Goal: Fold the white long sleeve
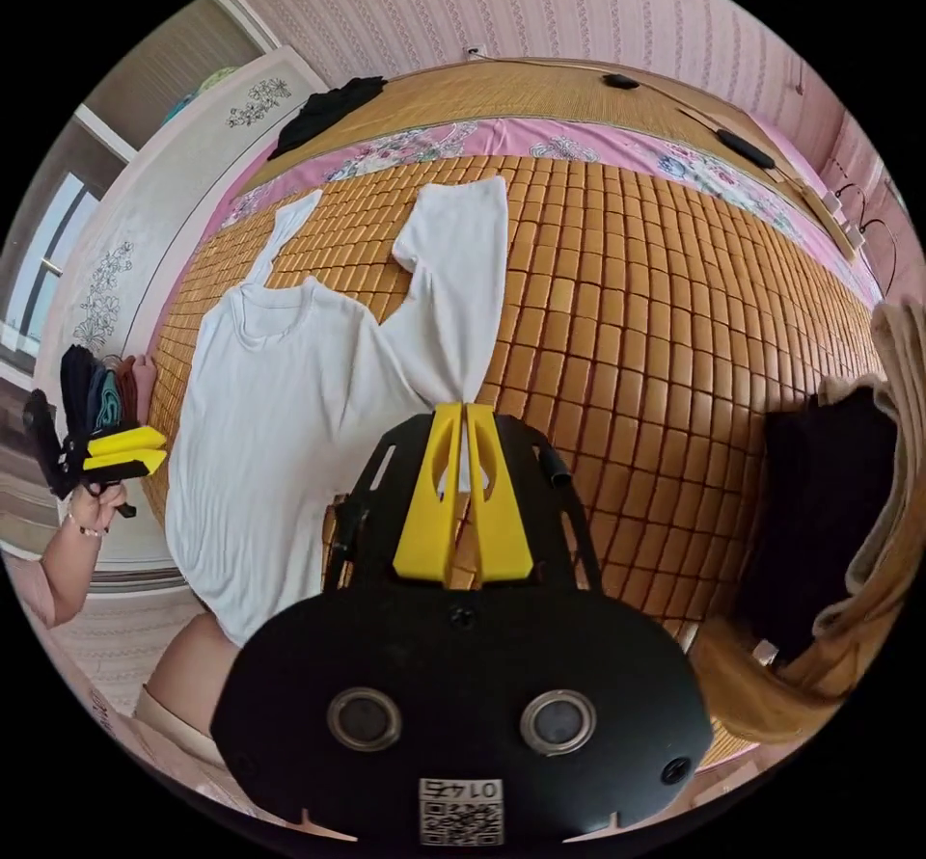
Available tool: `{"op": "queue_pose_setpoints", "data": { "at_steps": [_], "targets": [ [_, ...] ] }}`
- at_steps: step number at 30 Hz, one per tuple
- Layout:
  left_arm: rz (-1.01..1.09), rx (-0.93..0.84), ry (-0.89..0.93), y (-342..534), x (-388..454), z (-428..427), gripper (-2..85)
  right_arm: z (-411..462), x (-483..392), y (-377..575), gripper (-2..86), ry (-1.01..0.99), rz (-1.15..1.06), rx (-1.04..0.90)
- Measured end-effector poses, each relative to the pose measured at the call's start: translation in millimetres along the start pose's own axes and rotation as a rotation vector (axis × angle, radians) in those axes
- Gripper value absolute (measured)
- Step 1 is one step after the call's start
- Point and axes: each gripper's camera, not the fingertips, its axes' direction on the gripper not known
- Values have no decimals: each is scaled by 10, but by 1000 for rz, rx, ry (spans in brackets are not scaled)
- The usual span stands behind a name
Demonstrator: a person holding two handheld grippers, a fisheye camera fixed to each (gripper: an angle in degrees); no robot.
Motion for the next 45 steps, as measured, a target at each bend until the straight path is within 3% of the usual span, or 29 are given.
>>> {"op": "queue_pose_setpoints", "data": {
  "at_steps": [6, 16, 19, 22, 29, 33, 38, 45],
  "targets": [
    [115, -56, 51, -433, 328, 384, 49, -696, -139, 1296, 15, -139, 95, -139],
    [142, -187, 75, -1199, 639, 1612, 61, -547, 484, 1634, 91, 194, 362, -96],
    [108, -236, 42, -1321, 616, 1928, 64, -428, 703, 1742, 57, 215, 501, -112],
    [62, -363, 61, -1397, 562, 2298, 46, -448, 649, 1837, 2, 234, 443, -104],
    [82, -330, 88, -1471, 454, 2266, -4, -1164, 422, 2518, -6, 45, 389, -224],
    [112, -196, 141, -1598, 510, 1969, -7, -1550, 554, 2679, -3, -45, 416, -259],
    [53, -105, 95, -1935, 464, 2204, 1, -1553, 1187, 2659, 9, 235, 515, -189],
    [51, -164, -5, -1999, 293, 2352, 27, -1402, 1186, 2885, 85, 127, 569, -124]
  ]
}}
